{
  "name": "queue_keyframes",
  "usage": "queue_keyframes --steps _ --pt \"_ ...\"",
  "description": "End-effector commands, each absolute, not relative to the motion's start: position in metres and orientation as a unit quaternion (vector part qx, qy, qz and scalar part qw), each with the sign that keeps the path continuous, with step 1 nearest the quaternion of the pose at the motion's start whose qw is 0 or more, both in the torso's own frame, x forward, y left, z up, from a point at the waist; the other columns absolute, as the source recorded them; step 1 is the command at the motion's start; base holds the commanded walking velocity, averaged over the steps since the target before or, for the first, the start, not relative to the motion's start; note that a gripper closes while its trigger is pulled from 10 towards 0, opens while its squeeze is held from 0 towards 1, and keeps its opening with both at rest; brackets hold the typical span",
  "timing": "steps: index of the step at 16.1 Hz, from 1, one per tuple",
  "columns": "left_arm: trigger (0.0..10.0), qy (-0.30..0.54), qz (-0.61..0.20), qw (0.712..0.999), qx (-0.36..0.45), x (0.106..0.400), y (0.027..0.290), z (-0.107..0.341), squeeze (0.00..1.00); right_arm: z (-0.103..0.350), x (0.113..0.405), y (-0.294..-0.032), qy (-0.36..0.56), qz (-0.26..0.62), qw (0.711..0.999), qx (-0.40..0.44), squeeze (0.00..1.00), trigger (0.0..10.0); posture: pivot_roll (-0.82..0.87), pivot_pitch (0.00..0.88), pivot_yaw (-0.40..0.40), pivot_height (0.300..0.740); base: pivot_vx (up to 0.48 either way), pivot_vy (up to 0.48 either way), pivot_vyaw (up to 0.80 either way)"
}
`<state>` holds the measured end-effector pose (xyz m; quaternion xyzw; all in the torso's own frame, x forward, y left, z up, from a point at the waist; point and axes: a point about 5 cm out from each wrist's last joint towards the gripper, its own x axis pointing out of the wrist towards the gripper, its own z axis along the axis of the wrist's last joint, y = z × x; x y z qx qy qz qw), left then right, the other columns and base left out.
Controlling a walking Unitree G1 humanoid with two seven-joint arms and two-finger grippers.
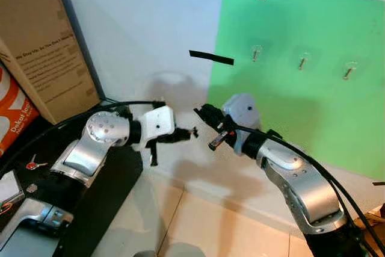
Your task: Hang keys on a hook
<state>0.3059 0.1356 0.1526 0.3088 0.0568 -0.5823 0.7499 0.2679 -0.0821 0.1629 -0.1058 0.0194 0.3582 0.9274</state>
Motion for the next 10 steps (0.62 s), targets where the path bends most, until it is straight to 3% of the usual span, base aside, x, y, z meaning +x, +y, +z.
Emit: queue_keyframes --steps 1,10 --pt "0.0 0.032 -0.588 0.741 0.323 0.3069 0.1308 0.1653 0.0 0.1623 0.2714 -0.083 0.023 0.352 0.928 -0.115 0.0 10.0 -0.01 0.0 -0.048 0.74 0.0 0.0 0.0" --pt "0.0 0.015 -0.578 0.749 0.324 0.312 0.1259 0.1711 0.0 0.1563 0.2694 -0.0828 0.035 0.365 0.92 -0.136 0.0 10.0 -0.02 0.0 -0.049 0.74 0.0 0.0 0.0"
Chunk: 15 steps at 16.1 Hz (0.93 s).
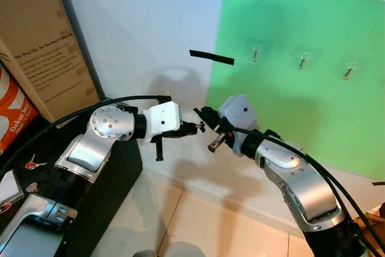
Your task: Hang keys on a hook
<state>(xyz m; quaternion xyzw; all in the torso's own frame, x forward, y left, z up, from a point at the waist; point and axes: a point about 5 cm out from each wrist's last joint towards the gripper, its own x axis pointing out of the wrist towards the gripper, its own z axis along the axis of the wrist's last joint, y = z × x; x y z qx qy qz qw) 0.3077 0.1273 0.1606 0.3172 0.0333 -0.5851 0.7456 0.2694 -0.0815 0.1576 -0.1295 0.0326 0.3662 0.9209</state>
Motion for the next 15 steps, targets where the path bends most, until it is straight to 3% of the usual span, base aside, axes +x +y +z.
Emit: queue_keyframes --steps 1,7,11,15 --pt "0.0 0.011 -0.575 0.752 0.322 0.313 0.126 0.173 0.0 0.154 0.269 -0.085 0.04 0.364 0.92 -0.141 0.0 10.0 -0.02 0.0 -0.049 0.74 0.0 0.0 0.0" --pt "0.0 -0.002 -0.569 0.762 0.309 0.315 0.13 0.179 0.0 0.149 0.269 -0.089 0.051 0.359 0.92 -0.148 0.0 10.0 -0.01 0.0 -0.053 0.74 0.0 0.0 0.0" --pt "0.0 0.059 -0.572 0.733 0.363 0.313 0.138 0.158 0.0 0.172 0.276 -0.088 -0.003 0.34 0.935 -0.1 0.0 10.0 -0.01 0.0 -0.049 0.74 0.0 0.0 0.0" --pt "0.0 0.055 -0.56 0.744 0.361 0.323 0.13 0.161 0.0 0.171 0.267 -0.074 0.0 0.395 0.912 -0.106 0.0 10.0 -0.01 0.0 -0.05 0.74 0.0 0.0 0.0"
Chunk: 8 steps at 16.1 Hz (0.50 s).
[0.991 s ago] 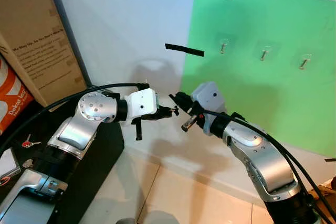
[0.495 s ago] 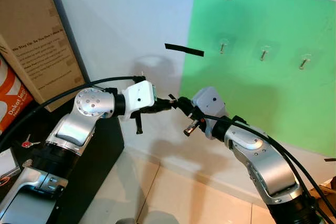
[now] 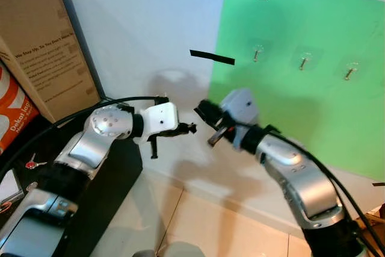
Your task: Hang keys on a hook
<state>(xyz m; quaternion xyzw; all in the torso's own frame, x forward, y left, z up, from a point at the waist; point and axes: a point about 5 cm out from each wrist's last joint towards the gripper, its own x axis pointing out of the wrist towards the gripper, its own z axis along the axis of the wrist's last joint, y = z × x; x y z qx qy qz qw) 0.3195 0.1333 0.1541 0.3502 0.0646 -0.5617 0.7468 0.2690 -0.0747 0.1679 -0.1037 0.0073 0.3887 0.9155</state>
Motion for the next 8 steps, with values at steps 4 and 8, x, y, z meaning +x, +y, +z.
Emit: queue_keyframes --steps 4,8 --pt "0.0 0.039 -0.566 0.743 0.354 0.327 0.119 0.164 0.0 0.165 0.263 -0.067 0.02 0.419 0.9 -0.114 0.0 10.0 -0.02 0.0 -0.045 0.74 0.0 0.0 0.0" --pt "0.0 0.02 -0.578 0.741 0.341 0.327 0.113 0.17 0.0 0.159 0.268 -0.071 0.034 0.395 0.909 -0.126 0.0 10.0 -0.02 0.0 -0.04 0.74 0.0 0.0 0.0"
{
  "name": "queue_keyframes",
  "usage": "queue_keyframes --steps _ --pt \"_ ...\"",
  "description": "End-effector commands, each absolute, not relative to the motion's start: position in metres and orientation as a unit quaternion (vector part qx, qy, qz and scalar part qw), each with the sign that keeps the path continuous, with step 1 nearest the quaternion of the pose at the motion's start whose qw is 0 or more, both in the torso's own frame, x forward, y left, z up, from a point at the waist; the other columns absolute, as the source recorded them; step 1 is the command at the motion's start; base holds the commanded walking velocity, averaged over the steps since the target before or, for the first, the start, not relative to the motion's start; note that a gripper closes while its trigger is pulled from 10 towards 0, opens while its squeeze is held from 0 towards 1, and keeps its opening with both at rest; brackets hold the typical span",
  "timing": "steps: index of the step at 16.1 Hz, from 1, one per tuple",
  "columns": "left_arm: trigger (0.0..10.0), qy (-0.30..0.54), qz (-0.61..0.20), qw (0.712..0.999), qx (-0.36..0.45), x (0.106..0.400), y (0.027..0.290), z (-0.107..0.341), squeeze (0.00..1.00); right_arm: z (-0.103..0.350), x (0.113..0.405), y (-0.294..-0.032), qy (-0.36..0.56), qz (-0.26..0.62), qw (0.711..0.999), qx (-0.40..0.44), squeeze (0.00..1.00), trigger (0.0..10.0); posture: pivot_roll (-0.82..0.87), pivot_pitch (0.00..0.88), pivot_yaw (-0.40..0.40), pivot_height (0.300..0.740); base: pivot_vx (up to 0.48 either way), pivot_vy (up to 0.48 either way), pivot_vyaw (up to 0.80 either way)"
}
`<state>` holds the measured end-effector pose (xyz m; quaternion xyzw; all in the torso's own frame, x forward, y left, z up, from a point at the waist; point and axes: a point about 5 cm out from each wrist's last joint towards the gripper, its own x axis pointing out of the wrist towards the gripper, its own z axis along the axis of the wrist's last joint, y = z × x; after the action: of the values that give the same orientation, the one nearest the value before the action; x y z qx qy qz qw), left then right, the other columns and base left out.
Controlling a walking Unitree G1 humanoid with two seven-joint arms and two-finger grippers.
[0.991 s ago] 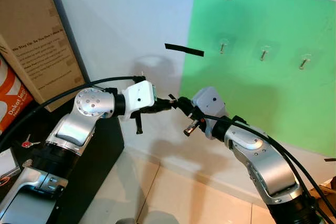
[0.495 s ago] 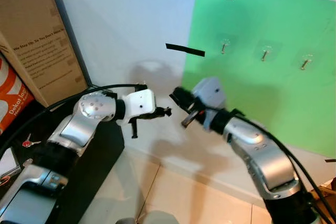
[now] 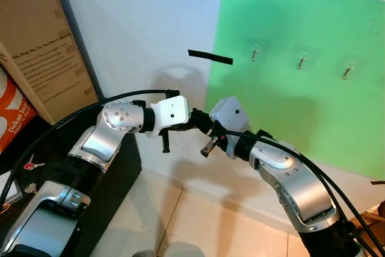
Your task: Hang keys on a hook
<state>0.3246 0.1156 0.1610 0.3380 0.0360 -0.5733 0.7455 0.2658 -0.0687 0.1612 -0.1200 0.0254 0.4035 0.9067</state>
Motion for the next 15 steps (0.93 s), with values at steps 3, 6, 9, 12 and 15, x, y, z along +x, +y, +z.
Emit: queue_keyframes --steps 3,6,9,12,15 --pt "0.0 0.014 -0.574 0.744 0.342 0.328 0.114 0.172 0.0 0.155 0.268 -0.074 0.046 0.391 0.91 -0.132 0.0 10.0 -0.02 0.0 -0.04 0.74 0.0 0.0 0.0" --pt "0.0 0.006 -0.567 0.75 0.34 0.329 0.117 0.176 0.0 0.152 0.268 -0.079 0.055 0.388 0.911 -0.131 0.0 10.0 -0.02 0.0 -0.04 0.74 0.0 0.0 0.0" --pt "0.0 -0.002 -0.566 0.754 0.333 0.328 0.118 0.18 0.0 0.148 0.268 -0.081 0.062 0.385 0.912 -0.129 0.0 10.0 -0.02 0.0 -0.042 0.74 0.0 0.0 0.0" --pt "0.0 -0.007 -0.566 0.756 0.329 0.328 0.118 0.182 0.0 0.146 0.269 -0.083 0.067 0.382 0.914 -0.124 0.0 10.0 -0.02 0.0 -0.043 0.74 0.0 0.0 0.0" --pt "0.0 -0.009 -0.568 0.756 0.327 0.327 0.119 0.183 0.0 0.144 0.269 -0.084 0.071 0.379 0.915 -0.12 0.0 10.0 -0.02 0.0 -0.042 0.74 0.0 0.0 0.0"
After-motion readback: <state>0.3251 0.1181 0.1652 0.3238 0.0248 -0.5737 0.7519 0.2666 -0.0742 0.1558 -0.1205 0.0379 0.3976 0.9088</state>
